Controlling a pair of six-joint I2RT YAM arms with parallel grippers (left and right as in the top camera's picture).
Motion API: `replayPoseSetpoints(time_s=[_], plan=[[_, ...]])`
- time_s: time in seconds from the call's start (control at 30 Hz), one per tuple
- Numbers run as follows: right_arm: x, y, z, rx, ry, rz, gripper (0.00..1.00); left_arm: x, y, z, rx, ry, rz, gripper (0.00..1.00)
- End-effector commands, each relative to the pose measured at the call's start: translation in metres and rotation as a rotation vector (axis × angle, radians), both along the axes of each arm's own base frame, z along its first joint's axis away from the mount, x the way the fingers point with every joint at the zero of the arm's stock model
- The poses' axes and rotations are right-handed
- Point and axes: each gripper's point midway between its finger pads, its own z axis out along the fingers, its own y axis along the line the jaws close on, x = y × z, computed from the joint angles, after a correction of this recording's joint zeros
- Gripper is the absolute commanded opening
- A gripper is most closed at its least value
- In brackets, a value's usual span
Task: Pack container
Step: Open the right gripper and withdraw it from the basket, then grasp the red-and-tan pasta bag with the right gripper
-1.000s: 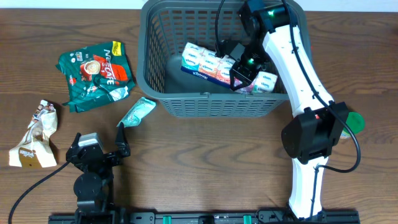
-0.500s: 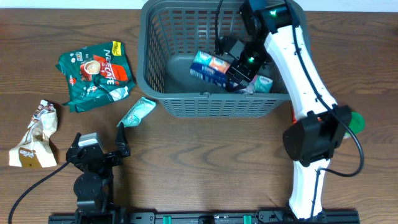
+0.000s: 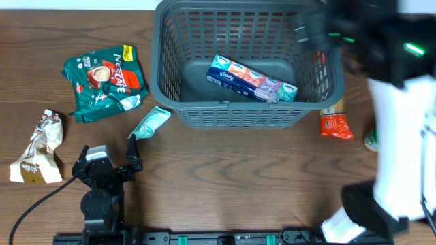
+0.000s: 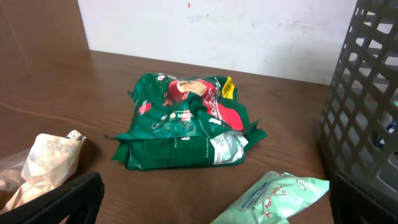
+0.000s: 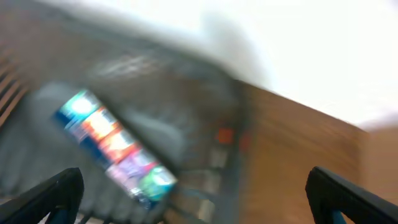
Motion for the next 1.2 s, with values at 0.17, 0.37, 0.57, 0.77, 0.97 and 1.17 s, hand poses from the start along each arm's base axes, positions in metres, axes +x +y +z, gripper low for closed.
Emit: replayPoseSetpoints(time_s=[0.17, 0.37, 0.57, 0.77, 0.97, 1.17], plan=[[-0.052, -0.137, 0.002, 0.097, 0.010, -0.570, 1.00, -0.001, 0.003, -0.016, 0.003, 0.048, 0.017, 0.99], [-0.051, -0.158, -0.052, 0.118, 0.251, -0.523, 0.99, -0.001, 0.003, -0.016, 0.003, 0.048, 0.017, 0.99], [-0.029, -0.167, -0.108, 0.101, 0.424, -0.504, 0.99, -0.001, 0.003, -0.016, 0.003, 0.048, 0.017, 0.99], [-0.007, -0.173, -0.176, 0.090, 0.580, -0.491, 0.99, -0.001, 0.003, -0.016, 0.003, 0.048, 0.017, 0.99], [0.010, -0.169, -0.242, 0.114, 0.663, -0.431, 0.99, -0.001, 0.003, -0.016, 0.003, 0.048, 0.017, 0.99], [0.008, -0.164, -0.297, 0.200, 0.714, -0.392, 0.99, -0.001, 0.003, -0.016, 0.003, 0.048, 0.017, 0.99]])
